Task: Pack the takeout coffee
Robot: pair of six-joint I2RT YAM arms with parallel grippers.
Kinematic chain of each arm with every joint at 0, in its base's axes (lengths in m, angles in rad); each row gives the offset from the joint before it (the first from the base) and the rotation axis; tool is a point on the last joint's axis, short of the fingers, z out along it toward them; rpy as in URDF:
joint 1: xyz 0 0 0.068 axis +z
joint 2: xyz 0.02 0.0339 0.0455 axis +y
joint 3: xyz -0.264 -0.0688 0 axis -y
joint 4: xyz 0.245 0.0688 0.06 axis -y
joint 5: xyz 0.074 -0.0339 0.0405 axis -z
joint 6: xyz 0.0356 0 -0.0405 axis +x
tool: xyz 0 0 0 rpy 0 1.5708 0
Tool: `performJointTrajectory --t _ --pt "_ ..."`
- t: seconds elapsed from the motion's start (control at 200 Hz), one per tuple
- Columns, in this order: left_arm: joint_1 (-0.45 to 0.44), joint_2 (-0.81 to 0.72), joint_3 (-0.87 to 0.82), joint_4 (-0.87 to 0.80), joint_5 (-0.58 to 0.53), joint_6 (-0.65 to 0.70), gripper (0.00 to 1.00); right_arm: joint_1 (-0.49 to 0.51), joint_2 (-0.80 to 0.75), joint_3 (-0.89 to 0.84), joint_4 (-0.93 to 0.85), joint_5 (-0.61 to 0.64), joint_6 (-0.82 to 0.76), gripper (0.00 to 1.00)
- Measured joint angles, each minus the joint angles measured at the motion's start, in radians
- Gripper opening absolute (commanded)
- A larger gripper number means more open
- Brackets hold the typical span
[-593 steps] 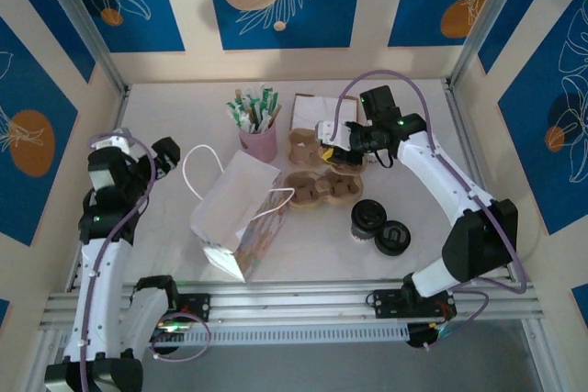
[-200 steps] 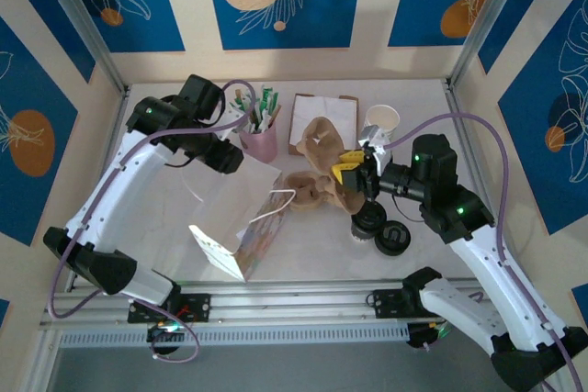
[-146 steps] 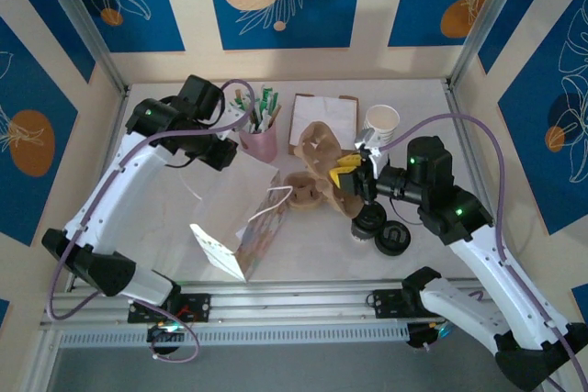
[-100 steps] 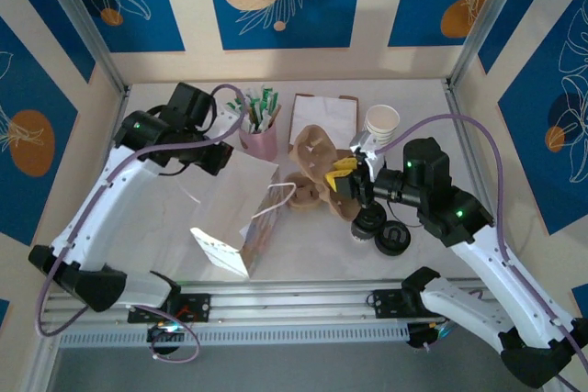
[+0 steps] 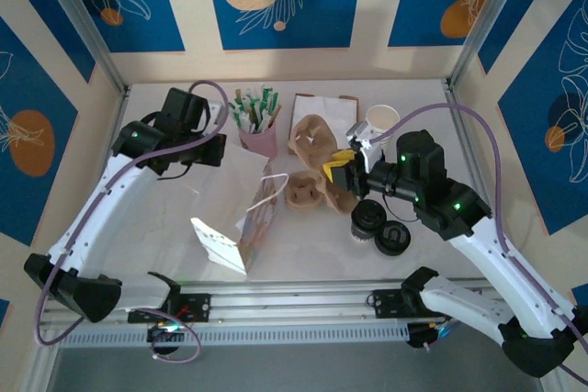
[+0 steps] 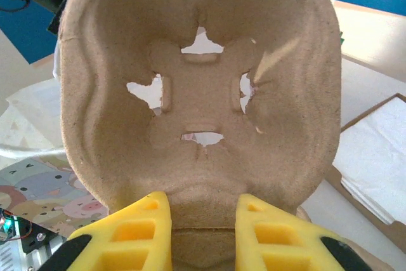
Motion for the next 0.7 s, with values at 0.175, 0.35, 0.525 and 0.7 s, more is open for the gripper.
performJointTrajectory --t 0.175,0.35,0.525,0.7 --pt "0.095 -0.039 -0.060 0.066 -0.008 -0.104 0.00 0.001 0.008 0.005 -0.012 0.019 0.023 0.09" --pt "0.130 -0.093 -0.096 0.110 0.060 -0.093 0.38 0.008 0.029 0.012 -0.025 0.021 0.034 0.09" --pt "0.130 -0.130 -0.090 0.113 0.139 -0.007 0.62 0.014 0.040 0.028 -0.047 0.027 0.034 0.09" --pt "0.130 -0.105 -0.069 0.076 0.089 0.028 0.59 0.027 0.043 0.046 -0.061 0.031 0.036 0.09"
